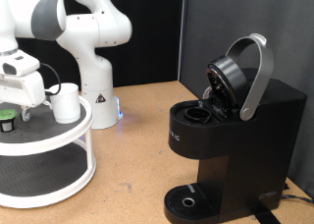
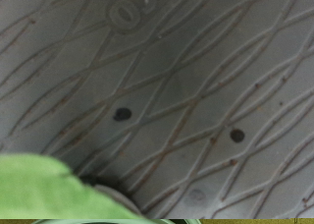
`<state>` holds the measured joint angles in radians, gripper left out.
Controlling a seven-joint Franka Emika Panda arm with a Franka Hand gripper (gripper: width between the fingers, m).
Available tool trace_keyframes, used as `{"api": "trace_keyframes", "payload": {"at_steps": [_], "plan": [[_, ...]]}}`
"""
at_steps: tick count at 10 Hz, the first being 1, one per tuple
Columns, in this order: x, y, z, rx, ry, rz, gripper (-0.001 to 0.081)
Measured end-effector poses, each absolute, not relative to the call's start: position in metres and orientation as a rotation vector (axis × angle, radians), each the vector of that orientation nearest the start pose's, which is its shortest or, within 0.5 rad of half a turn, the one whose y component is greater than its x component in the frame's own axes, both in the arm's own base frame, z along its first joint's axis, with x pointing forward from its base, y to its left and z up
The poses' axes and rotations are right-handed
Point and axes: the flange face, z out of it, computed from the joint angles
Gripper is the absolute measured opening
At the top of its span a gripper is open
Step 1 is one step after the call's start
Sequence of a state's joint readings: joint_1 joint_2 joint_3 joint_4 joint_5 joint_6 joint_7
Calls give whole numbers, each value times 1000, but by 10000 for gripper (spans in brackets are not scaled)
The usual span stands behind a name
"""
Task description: Make a cup of coffee with the keurig machine
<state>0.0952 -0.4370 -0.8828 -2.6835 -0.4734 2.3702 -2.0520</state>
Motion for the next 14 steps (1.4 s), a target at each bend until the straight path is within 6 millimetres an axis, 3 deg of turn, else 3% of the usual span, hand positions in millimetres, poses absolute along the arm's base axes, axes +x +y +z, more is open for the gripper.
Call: {"api": "trace_keyframes", "payload": {"at_steps": [2, 3, 4, 5, 6, 9, 14], "plan": [[292, -269, 322, 2107, 2292, 9, 805], [292, -269, 321, 2108, 2294, 6, 709], [292, -269, 321, 2109, 2295, 3, 709], [292, -269, 321, 2108, 2294, 3, 507], [292, -269, 321, 2108, 2293, 4, 469], [293, -269, 327, 2113, 2281, 30, 469], [289, -274, 369, 2106, 2310, 114, 469]]}}
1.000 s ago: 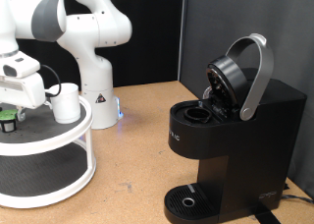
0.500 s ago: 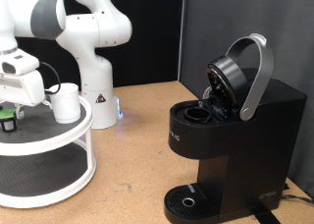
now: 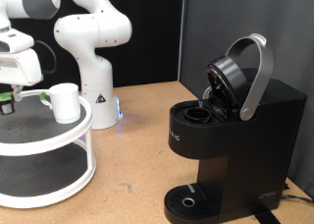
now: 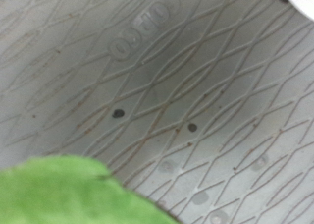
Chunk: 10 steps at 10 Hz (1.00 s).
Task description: Make a cup of coffee with the keurig machine
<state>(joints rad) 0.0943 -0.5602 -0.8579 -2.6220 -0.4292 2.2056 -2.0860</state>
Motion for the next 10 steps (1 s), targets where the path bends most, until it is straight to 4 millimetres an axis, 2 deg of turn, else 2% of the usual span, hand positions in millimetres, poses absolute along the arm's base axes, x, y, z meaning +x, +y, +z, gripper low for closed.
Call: {"api": "trace_keyframes", "payload": {"at_steps": [1, 3, 4, 7, 10], "plan": [[288, -274, 377, 2107, 2319, 112, 469], [287, -273, 374, 2127, 2303, 124, 469], [289, -268, 372, 2195, 2255, 177, 469], [315, -243, 380, 2431, 2047, 482, 469], [346, -221, 406, 2641, 1764, 685, 469]]}}
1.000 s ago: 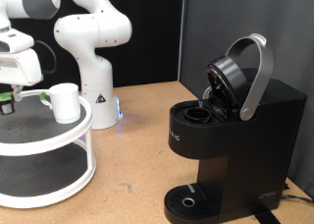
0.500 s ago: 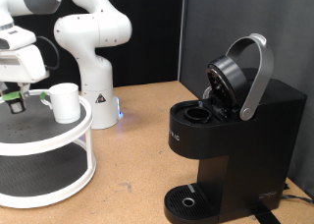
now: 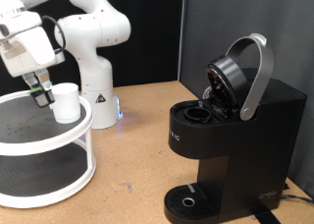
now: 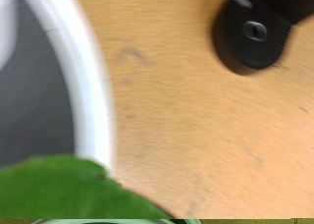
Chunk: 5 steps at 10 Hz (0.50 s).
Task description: Make a cup of coffee with the keurig machine
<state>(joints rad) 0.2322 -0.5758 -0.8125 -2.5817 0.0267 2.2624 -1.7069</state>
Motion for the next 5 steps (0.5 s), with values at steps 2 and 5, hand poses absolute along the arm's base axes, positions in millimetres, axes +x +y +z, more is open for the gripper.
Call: {"api": "trace_keyframes", "payload": {"at_steps": [2, 5], "plan": [[352, -218, 407, -2497, -1597, -634, 469], [361, -205, 407, -2484, -1349, -800, 469]]}}
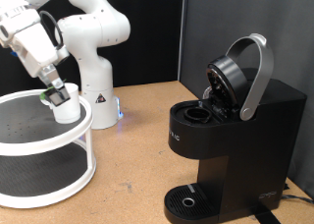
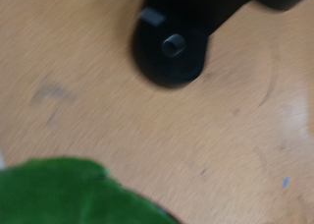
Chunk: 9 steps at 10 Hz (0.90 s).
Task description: Make a cup of coffee with the keurig machine
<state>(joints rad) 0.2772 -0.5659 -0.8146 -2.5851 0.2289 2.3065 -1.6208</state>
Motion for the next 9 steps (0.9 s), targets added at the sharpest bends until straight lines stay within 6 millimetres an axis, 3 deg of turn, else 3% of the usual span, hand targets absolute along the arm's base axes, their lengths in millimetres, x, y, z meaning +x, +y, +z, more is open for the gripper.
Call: {"api": "trace_keyframes", "payload": {"at_steps": [2, 5, 7, 9], "plan": [[378, -187, 417, -2467, -1203, -781, 469], [405, -165, 433, -2387, -1237, -636, 469], [424, -156, 441, -2433, -1232, -689, 469], [417, -151, 437, -2351, -1258, -590, 469]]}}
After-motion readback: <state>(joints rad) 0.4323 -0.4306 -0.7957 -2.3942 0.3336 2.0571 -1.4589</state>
